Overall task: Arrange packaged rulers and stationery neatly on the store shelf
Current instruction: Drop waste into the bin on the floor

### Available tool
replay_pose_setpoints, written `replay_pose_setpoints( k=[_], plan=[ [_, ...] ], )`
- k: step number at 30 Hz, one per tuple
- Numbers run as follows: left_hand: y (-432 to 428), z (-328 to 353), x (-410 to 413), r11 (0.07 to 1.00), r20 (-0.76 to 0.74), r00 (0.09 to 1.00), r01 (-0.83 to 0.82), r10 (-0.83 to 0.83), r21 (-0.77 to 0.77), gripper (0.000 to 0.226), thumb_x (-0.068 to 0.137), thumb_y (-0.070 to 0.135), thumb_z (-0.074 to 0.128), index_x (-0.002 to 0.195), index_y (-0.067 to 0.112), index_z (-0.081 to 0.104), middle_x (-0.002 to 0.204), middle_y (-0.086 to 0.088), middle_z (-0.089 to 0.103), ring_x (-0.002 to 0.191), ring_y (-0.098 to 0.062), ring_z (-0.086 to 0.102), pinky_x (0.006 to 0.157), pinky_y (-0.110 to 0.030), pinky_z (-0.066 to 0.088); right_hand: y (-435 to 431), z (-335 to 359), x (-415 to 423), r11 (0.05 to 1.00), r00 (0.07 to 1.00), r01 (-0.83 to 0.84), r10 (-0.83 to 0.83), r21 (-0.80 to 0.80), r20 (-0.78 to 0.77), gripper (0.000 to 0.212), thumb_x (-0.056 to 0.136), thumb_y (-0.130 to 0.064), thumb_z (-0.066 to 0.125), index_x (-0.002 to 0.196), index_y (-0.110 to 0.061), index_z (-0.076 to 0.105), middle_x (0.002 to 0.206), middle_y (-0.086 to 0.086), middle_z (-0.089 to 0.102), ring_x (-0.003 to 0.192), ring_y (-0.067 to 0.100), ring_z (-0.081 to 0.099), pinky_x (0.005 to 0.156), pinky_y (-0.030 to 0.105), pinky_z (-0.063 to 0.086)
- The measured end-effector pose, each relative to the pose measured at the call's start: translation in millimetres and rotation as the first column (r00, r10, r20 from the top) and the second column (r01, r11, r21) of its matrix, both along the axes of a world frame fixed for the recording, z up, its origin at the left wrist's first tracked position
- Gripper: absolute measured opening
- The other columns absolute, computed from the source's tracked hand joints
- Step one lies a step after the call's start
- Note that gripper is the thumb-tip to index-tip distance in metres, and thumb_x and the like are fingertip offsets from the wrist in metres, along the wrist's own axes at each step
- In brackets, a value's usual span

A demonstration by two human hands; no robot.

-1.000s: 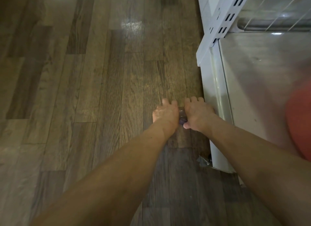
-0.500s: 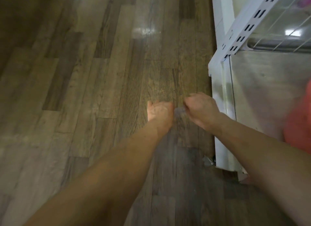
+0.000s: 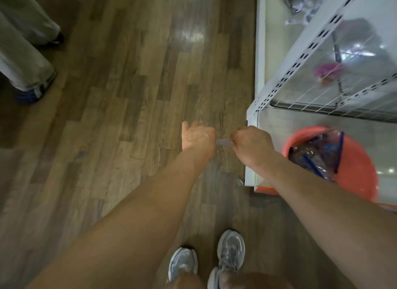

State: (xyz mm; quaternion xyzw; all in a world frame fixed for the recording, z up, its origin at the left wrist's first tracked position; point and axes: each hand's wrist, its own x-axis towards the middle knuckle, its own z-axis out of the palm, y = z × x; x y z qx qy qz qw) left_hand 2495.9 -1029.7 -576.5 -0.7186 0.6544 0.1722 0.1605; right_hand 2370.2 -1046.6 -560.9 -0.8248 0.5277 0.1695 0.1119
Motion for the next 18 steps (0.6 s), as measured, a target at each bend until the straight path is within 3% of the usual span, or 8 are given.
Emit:
replay_pose_setpoints(
  k=[4, 10, 14, 18],
  plan=[
    [15.8, 119.1, 0.7, 0.996, 0.035, 0.997, 0.073, -0.071, -0.057, 0.016, 0.091, 0.023, 0.055, 0.103, 0.027, 0.064, 0.109, 0.001, 0.062, 0.112, -0.021, 0.048, 0.099, -0.038, 0.027, 21.5, 115.2, -1.9, 0.998, 0.999, 0.027, -0.026, -0.058, 0.027, 0.022, 0.092, -0.007, 0.046, 0.097, -0.011, 0.067, 0.09, 0.007, 0.063, 0.093, 0.027, 0.063, 0.062, 0.029, 0.033],
    [41.0, 267.2, -9.1, 0.957, 0.082, 0.97, 0.24, -0.23, -0.161, 0.02, 0.09, 0.025, 0.055, 0.106, 0.025, 0.066, 0.111, 0.001, 0.061, 0.112, -0.021, 0.047, 0.1, -0.038, 0.026, 61.2, 261.0, -20.8, 0.98, 0.996, 0.082, -0.074, -0.181, 0.049, 0.024, 0.093, -0.012, 0.047, 0.107, -0.014, 0.066, 0.106, 0.005, 0.064, 0.102, 0.028, 0.063, 0.066, 0.029, 0.033],
    [61.3, 357.4, -29.3, 0.845, 0.112, 0.902, 0.431, -0.417, -0.317, 0.014, 0.088, 0.023, 0.054, 0.094, 0.023, 0.068, 0.1, 0.002, 0.064, 0.101, -0.022, 0.051, 0.088, -0.037, 0.029, 94.3, 345.7, -49.2, 0.952, 0.988, 0.152, -0.137, -0.266, 0.073, 0.023, 0.094, -0.015, 0.046, 0.108, -0.014, 0.065, 0.104, 0.005, 0.062, 0.099, 0.028, 0.064, 0.066, 0.03, 0.038],
    [75.0, 434.2, -57.3, 0.696, 0.152, 0.82, 0.553, -0.552, -0.459, 0.016, 0.089, 0.023, 0.052, 0.092, 0.02, 0.067, 0.099, 0.001, 0.065, 0.099, -0.025, 0.054, 0.086, -0.035, 0.03, 125.9, 419.9, -86.0, 0.904, 0.968, 0.244, -0.206, -0.35, 0.144, 0.024, 0.094, -0.02, 0.044, 0.108, -0.019, 0.064, 0.106, 0.003, 0.059, 0.103, 0.028, 0.061, 0.072, 0.032, 0.045]
  ],
)
